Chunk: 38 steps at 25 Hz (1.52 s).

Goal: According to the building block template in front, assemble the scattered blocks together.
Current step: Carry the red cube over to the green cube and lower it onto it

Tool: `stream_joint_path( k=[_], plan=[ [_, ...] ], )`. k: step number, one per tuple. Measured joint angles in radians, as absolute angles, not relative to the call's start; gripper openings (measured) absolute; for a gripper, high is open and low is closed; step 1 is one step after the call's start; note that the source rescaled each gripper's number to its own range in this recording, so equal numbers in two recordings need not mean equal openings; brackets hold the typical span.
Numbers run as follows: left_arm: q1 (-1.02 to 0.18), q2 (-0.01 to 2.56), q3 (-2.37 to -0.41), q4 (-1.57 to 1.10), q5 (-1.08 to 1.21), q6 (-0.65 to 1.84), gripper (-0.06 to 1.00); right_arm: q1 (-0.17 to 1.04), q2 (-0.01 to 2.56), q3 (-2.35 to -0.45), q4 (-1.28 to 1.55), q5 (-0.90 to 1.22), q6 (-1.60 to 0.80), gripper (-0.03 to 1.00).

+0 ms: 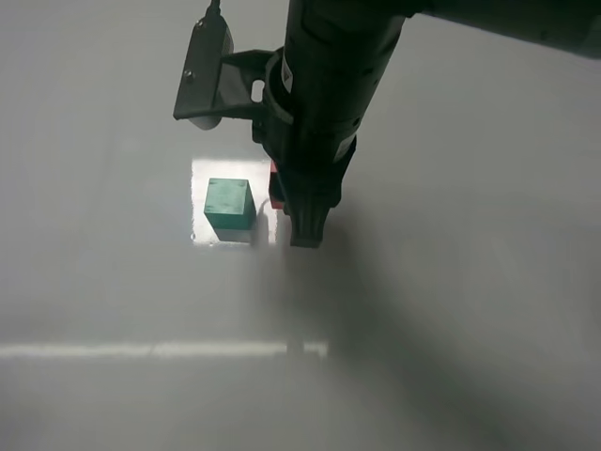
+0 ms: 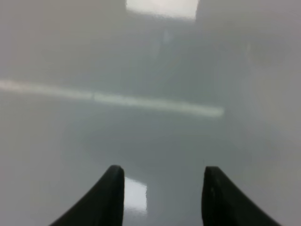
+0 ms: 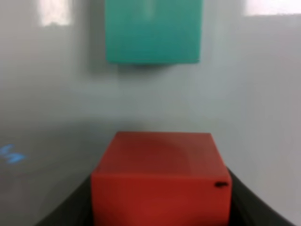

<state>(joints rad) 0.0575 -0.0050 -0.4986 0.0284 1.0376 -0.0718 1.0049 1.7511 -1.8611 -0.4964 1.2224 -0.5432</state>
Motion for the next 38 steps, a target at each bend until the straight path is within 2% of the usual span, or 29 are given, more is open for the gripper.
stream_joint_path(
  k=[38],
  plan=[
    [0.057,-0.005,-0.499,0.029,1.038,-0.072,0.05,1.005,1.834,-1.918,-0.462,1.171,-0.511,0.18]
  ],
)
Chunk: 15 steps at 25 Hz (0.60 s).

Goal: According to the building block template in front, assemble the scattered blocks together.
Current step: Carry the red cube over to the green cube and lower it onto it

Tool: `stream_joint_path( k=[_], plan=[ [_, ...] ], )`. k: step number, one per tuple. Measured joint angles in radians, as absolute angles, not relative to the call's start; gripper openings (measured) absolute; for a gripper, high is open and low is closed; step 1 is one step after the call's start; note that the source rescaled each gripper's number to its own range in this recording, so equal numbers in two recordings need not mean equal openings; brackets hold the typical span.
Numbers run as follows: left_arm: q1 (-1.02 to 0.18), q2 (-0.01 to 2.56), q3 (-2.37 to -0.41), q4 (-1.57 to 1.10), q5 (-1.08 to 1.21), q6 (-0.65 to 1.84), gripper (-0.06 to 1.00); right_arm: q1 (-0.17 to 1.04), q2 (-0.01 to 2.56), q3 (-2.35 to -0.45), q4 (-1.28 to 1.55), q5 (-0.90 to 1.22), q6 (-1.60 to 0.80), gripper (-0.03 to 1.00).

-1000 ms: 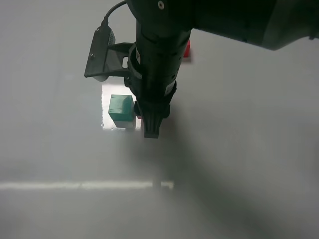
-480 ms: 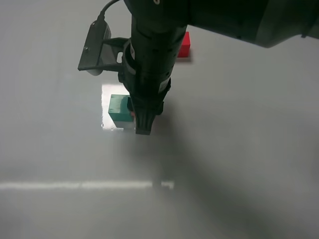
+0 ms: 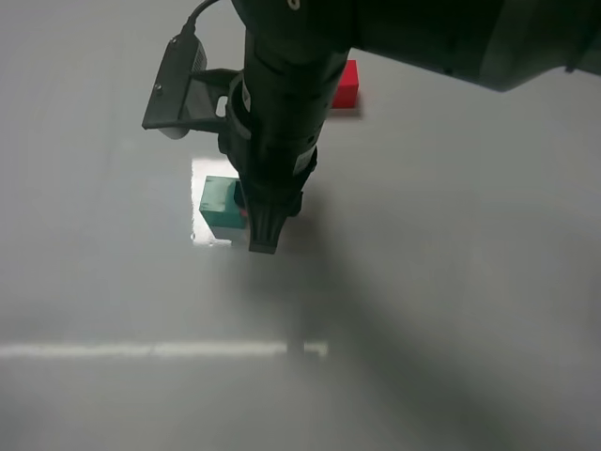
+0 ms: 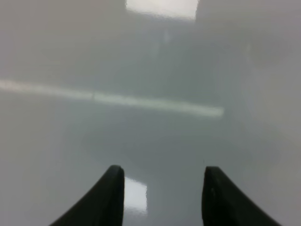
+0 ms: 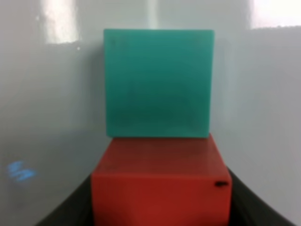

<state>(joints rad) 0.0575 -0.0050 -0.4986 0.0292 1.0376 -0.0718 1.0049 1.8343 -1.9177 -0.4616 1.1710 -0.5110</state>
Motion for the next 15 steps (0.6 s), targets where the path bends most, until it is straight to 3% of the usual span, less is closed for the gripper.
stream_joint_path(
  k=[15],
  plan=[
    [0.057,-0.005,-0.499,0.029,1.038,-0.071,0.05,1.005,1.879,-1.918,-0.459,1.141,-0.496,0.18]
  ],
)
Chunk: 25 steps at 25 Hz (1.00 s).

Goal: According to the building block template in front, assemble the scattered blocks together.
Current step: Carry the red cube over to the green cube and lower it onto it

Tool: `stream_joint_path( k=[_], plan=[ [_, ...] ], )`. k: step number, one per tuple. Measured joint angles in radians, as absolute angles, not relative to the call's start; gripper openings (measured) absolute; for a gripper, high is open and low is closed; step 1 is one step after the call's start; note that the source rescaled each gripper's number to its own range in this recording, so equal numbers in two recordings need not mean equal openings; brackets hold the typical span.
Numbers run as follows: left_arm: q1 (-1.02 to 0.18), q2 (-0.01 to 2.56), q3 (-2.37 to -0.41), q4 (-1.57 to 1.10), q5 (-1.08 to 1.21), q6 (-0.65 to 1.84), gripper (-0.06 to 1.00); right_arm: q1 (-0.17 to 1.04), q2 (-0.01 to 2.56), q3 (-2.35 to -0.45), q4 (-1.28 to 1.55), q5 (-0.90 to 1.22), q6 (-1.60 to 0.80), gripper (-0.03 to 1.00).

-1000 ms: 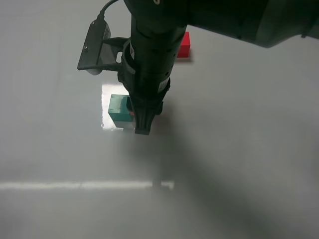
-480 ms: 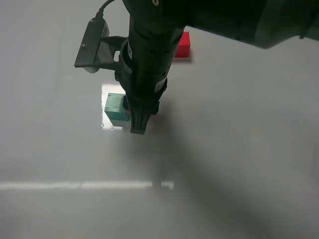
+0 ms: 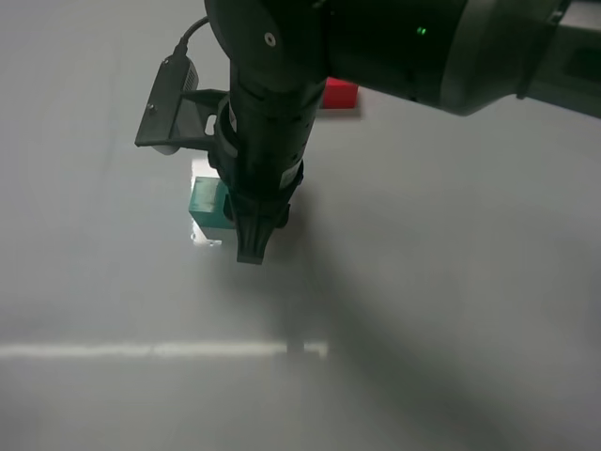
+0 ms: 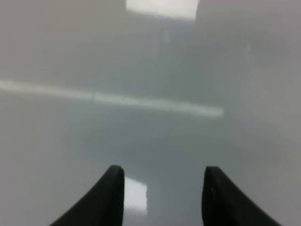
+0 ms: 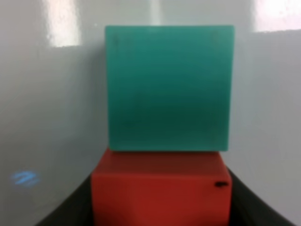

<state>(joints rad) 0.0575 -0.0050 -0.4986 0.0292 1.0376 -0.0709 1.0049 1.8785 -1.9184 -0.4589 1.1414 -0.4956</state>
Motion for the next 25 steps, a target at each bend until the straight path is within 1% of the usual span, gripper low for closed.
stream_joint_path(
  k=[19,22,25],
  plan=[
    [0.057,-0.005,-0.499,0.029,1.037,-0.070,0.05,1.005,1.903,-1.919,-0.508,1.127,-0.481,0.18],
    [0.057,-0.005,-0.499,0.030,1.037,-0.070,0.05,1.005,1.903,-1.919,-0.508,1.127,-0.481,0.20],
    [0.057,-0.005,-0.499,0.030,1.037,-0.070,0.05,1.005,1.903,-1.919,-0.512,1.125,-0.480,0.26]
  ],
)
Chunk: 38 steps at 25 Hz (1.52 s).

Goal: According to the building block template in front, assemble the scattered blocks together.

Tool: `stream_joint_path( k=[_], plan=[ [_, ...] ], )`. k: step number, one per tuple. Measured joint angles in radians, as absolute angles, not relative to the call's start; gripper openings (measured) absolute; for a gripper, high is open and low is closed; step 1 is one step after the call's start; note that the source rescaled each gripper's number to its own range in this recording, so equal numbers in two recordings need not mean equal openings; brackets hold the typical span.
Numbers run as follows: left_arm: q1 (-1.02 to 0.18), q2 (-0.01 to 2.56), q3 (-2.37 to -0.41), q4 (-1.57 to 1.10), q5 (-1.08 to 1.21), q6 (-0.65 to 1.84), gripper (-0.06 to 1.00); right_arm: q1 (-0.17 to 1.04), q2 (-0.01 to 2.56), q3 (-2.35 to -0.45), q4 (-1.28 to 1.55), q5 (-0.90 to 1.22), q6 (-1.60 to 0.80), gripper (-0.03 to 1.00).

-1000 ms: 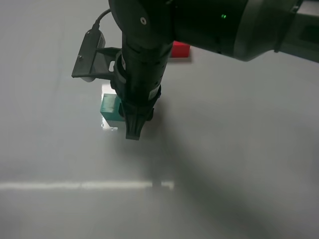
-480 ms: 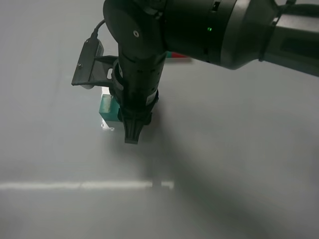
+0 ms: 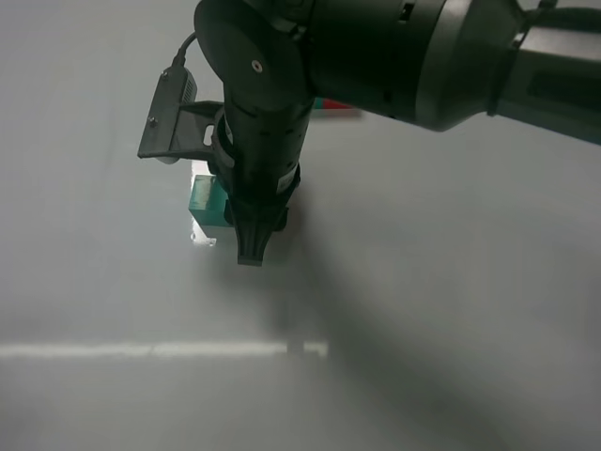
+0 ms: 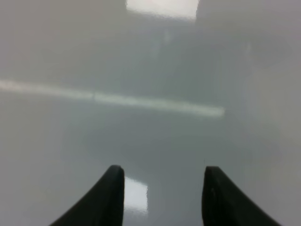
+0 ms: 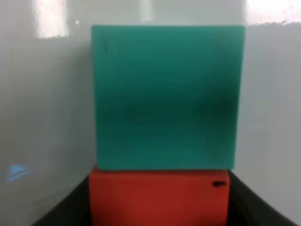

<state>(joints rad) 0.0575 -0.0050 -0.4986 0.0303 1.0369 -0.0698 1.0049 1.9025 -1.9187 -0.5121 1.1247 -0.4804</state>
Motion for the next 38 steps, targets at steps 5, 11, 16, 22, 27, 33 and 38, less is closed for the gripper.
stream_joint_path(
  k=[5,11,16,22,27,33,38],
  plan=[
    [0.057,-0.005,-0.499,0.030,1.037,-0.070,0.05,1.005,1.903,-1.919,-0.519,1.122,-0.478,0.56],
    [0.057,-0.005,-0.499,0.030,1.037,-0.070,0.05,1.005,1.903,-1.919,-0.534,1.118,-0.471,0.71],
    [0.057,-0.005,-0.499,0.030,1.037,-0.070,0.05,1.005,1.903,-1.919,-0.537,1.118,-0.470,0.72],
    [0.057,-0.005,-0.499,0.030,1.037,-0.070,0.05,1.005,1.901,-1.919,-0.532,1.131,-0.469,0.72],
    [0.057,-0.005,-0.499,0.030,1.037,-0.070,0.05,1.005,1.878,-1.919,-0.523,1.133,-0.469,0.72],
    [0.057,-0.005,-0.499,0.030,1.037,-0.070,0.05,1.005,1.856,-1.920,-0.513,1.136,-0.468,0.72],
    [0.057,-0.005,-0.499,0.031,1.037,-0.070,0.05,1.005,1.814,-1.920,-0.430,1.135,-0.466,0.72]
  ],
)
